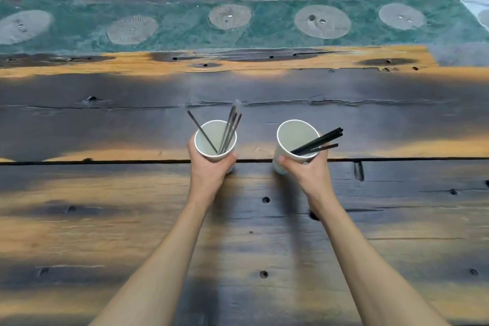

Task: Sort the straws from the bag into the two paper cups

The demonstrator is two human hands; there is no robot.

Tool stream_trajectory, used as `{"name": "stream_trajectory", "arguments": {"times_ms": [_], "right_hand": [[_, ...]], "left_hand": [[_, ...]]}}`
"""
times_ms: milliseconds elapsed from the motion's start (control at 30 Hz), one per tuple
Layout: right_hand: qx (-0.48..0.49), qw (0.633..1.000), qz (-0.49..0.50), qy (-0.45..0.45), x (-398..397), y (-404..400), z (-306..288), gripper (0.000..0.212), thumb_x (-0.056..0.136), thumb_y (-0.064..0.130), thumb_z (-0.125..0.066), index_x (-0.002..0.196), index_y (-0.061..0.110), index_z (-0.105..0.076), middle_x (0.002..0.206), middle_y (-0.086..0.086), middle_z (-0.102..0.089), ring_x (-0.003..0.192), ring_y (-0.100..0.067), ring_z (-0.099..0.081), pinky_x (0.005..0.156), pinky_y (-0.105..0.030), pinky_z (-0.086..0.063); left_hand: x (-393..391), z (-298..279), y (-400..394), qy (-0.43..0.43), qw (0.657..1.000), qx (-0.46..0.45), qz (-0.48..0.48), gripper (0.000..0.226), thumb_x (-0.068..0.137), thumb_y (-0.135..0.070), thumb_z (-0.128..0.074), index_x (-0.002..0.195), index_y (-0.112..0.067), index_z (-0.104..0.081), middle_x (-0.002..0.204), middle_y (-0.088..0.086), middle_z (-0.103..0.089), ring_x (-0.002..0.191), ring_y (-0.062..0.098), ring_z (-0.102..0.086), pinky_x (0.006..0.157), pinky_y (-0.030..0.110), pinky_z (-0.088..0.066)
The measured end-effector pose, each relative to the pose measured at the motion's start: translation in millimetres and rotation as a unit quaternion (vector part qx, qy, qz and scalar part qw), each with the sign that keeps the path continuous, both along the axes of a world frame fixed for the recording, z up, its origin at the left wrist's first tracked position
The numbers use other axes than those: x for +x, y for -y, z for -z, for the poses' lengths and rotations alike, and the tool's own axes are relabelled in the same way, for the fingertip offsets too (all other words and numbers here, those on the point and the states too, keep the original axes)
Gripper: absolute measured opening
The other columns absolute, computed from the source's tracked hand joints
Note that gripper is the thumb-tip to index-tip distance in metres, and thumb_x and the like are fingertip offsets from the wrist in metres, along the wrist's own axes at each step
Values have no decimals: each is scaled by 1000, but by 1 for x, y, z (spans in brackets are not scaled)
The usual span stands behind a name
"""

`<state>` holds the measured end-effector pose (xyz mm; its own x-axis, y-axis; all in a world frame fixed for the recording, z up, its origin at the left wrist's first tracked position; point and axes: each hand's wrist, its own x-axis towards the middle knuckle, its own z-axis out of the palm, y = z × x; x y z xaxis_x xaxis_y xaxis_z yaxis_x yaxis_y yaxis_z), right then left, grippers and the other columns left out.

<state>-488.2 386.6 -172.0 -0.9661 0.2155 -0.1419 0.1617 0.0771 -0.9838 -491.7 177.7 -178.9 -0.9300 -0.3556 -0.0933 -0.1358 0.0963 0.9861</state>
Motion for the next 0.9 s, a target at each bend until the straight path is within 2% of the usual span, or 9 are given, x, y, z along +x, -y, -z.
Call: {"name": "stream_trajectory", "arguments": {"times_ms": [67,133,300,433,567,633,733,800,900], "right_hand": [[-2,1000,10,-2,-20,1,4,77,70,12,-85,132,18,-39,121,2,-61,111,-7,-61,101,-33,-49],[0,1000,5,-5,-37,1,9,77,71,11,-84,133,18,-39,120,5,-62,110,-7,-61,103,-37,-48],[-4,1000,-11,-5,-65,2,24,76,72,7,-83,133,19,-38,119,5,-63,109,-7,-62,100,-34,-50],[-2,1000,-18,0,-69,4,36,78,71,13,-84,133,20,-37,122,3,-62,112,-9,-61,99,-31,-50],[-10,1000,-14,5,-68,7,38,79,72,11,-83,134,19,-36,122,3,-61,111,-7,-61,98,-28,-49],[-14,1000,-21,4,-65,7,37,84,72,7,-83,138,18,-33,124,3,-59,112,-6,-59,99,-28,-49],[-11,999,-44,20,-55,3,36,93,70,-1,-82,141,23,-27,130,8,-52,120,-10,-56,105,-34,-47],[-2,998,-49,40,-45,1,33,97,69,3,-83,142,27,-24,141,4,-45,128,-19,-50,110,-45,-41],[18,997,-26,69,-23,0,24,109,71,14,-83,150,40,-11,155,2,-32,137,-26,-36,114,-50,-32]], "left_hand": [[-19,5,3,-4,1000,2,1,74,74,-4,-83,129,-20,-38,114,-12,-56,99,-7,-56,75,2,-45],[-32,12,4,-8,1000,0,2,75,73,-7,-85,131,-19,-38,117,-7,-57,102,-6,-56,82,3,-45],[-53,26,5,-9,1000,-2,13,78,72,-10,-85,134,-17,-38,123,-5,-58,106,-6,-56,88,8,-46],[-59,38,10,-5,999,-7,32,81,71,-17,-87,135,-22,-38,126,-6,-57,114,3,-56,99,22,-47],[-62,40,12,-2,999,-4,39,82,71,-16,-87,135,-25,-37,127,-6,-56,116,4,-56,99,20,-45],[-60,40,14,7,999,-5,45,86,69,-19,-88,137,-29,-36,130,-6,-55,120,7,-55,104,27,-45],[-52,40,16,43,998,-26,46,104,58,-35,-92,141,-43,-29,144,-4,-45,135,15,-45,113,44,-38],[-43,33,14,75,995,-45,37,111,59,-38,-91,146,-43,-22,151,-1,-32,141,16,-32,117,41,-28],[-17,21,11,113,992,-39,-32,111,65,-37,-87,151,-37,-17,158,3,-21,143,18,-26,118,42,-26]]}}
